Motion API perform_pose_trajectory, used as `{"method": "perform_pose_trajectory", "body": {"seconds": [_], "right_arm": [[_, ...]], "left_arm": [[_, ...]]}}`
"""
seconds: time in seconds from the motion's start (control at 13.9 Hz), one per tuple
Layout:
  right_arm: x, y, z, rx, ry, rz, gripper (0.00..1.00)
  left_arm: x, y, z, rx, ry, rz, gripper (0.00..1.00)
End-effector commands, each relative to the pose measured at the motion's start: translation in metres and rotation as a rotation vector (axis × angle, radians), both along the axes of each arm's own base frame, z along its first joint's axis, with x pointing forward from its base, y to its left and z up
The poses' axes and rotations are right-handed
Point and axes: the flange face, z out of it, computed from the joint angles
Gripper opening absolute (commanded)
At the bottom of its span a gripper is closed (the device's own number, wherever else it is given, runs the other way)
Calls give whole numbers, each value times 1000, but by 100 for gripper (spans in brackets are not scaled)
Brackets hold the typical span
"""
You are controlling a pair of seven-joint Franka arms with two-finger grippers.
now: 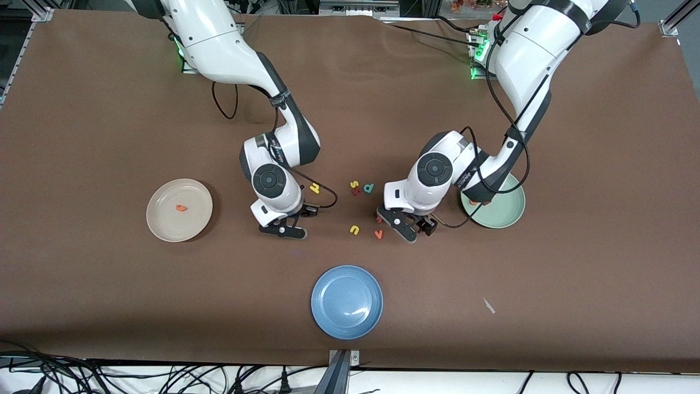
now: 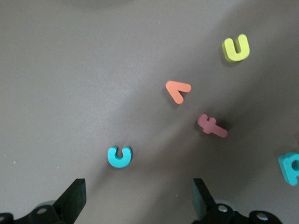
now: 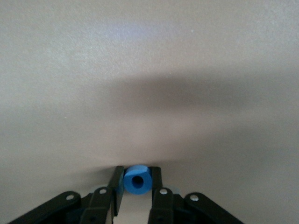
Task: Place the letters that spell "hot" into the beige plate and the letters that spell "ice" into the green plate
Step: 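Carry the blue o to the beige plate while the left gripper reaches the teal c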
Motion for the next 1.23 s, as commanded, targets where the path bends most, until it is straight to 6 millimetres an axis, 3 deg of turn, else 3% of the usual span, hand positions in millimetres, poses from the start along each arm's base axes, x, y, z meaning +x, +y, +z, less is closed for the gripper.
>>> {"method": "perform_pose_trajectory", "body": {"seconds": [0.0, 0.07, 0.29, 0.58, 0.87, 1.15], "right_arm": [[9, -3, 24, 2, 43, 34, 8], [12, -10, 37, -4, 57, 57, 6], [22, -67, 81, -43, 111, 112, 6], [15, -162, 108, -22, 102, 207, 6], [-20, -278, 96, 4, 56, 306, 6], [-29, -352, 62, -45, -1, 372, 6]], "left_arm": [[12, 4, -16, -13, -47, -20, 100], [18, 15, -24, 8, -73, -29, 100], [29, 37, -37, 20, -93, -16, 100], [25, 30, -39, 13, -86, -14, 100], [21, 23, -45, 14, -81, -27, 99], [17, 13, -47, 0, -91, -39, 72]]}}
